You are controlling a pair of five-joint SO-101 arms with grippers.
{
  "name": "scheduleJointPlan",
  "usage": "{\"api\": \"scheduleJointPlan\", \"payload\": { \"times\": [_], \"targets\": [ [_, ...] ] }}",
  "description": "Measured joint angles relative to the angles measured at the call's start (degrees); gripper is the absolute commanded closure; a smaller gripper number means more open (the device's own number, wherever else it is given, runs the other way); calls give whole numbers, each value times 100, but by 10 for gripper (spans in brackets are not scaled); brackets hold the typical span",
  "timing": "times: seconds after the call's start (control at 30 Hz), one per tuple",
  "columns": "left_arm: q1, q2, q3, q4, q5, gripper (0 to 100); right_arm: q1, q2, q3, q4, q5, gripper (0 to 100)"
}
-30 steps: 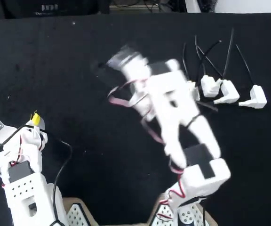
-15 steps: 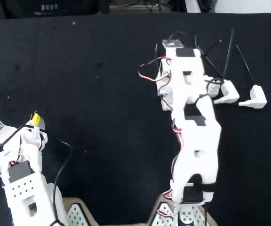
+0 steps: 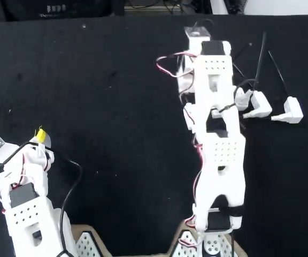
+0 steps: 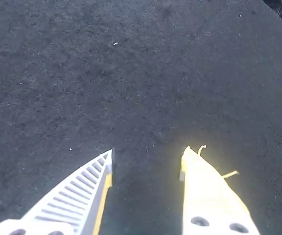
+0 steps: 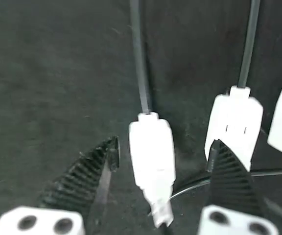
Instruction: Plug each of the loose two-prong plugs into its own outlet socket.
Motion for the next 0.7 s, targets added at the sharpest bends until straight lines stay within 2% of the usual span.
{"api": "scheduleJointPlan", "payload": {
  "times": [0.2,0.27,0.37,0.47,0.7],
  "targets": [
    [0,0,0,0,0,778,-598,-2145,1081,0,0,754],
    [26,0,0,0,0,824,-695,-2998,1626,0,0,823],
    [334,0,0,0,0,982,-703,-4097,2382,-35,0,985],
    [554,0,0,0,-185,924,-703,-4958,2989,-185,0,953],
    [651,-475,0,0,-448,920,-703,-6180,4677,-668,0,962]
  ]
}}
